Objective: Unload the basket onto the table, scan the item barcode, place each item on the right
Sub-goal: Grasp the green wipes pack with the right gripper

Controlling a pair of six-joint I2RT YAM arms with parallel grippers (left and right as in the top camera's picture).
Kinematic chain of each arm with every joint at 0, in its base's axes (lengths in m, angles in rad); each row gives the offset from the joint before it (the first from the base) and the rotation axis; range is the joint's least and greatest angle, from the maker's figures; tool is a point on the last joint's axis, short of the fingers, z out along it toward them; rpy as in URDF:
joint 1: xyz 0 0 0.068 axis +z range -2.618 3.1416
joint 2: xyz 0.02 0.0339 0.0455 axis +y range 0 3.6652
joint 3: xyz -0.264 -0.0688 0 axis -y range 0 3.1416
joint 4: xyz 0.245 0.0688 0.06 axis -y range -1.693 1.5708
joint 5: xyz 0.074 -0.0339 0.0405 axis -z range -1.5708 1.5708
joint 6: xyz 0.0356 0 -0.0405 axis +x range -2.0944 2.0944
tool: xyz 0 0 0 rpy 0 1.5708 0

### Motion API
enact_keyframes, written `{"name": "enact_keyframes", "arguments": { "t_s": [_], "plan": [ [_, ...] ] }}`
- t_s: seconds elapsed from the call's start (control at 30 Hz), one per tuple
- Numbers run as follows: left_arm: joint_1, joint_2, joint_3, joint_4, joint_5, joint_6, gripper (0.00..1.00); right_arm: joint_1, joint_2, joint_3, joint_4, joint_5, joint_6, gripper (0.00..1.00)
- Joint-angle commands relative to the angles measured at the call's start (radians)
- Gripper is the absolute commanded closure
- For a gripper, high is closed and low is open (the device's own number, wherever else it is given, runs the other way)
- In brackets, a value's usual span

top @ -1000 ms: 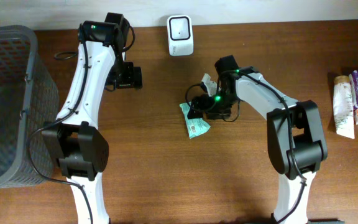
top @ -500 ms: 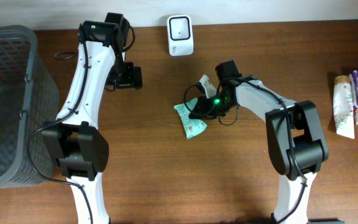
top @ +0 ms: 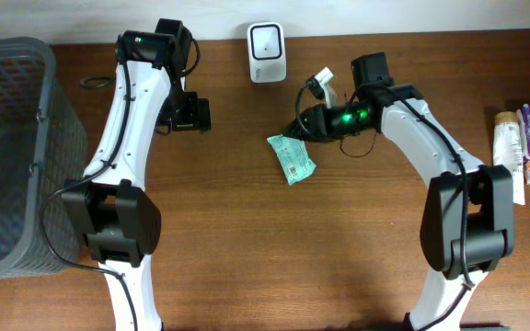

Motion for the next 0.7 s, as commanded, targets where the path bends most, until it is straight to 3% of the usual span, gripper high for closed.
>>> {"name": "enact_keyframes", "arguments": {
  "t_s": [0.0,0.03,0.1,0.23,0.3,0.37,0.43,0.47,0.53,0.57,0.67],
  "plan": [
    [0.005,-0.007,-0.005,-0.001,-0.007,-0.013,0.01,-0.003,-0.013,0.013,-0.026,0.386,0.104,0.15],
    [0.005,-0.007,-0.005,-0.001,-0.007,-0.013,0.01,-0.003,-0.006,0.013,-0.029,0.46,0.142,0.04],
    [0.005,-0.007,-0.005,-0.001,-0.007,-0.013,0.01,-0.002,0.013,0.012,-0.029,0.489,0.155,0.0],
    [0.005,-0.007,-0.005,-0.001,-0.007,-0.013,0.01,0.033,0.11,0.012,0.004,0.438,0.15,0.02],
    [0.005,-0.007,-0.005,-0.001,-0.007,-0.013,0.01,0.063,0.152,0.012,0.029,0.422,0.15,0.05],
    [0.005,-0.007,-0.005,-0.001,-0.007,-0.013,0.01,0.085,0.169,0.012,0.045,0.42,0.15,0.14],
    [0.005,-0.007,-0.005,-0.001,-0.007,-0.013,0.01,0.105,0.187,0.012,0.055,0.422,0.15,0.15],
    [0.005,-0.007,-0.005,-0.001,-0.007,-0.013,0.01,0.116,0.204,0.012,0.06,0.422,0.15,0.21],
    [0.005,-0.007,-0.005,-0.001,-0.007,-0.013,0.01,0.118,0.213,0.012,0.057,0.417,0.151,0.76],
    [0.005,-0.007,-0.005,-0.001,-0.007,-0.013,0.01,0.118,0.213,0.012,0.056,0.398,0.15,0.96],
    [0.005,-0.007,-0.005,-0.001,-0.007,-0.013,0.01,0.108,0.209,0.018,0.068,0.164,0.07,0.96]
  ]
}}
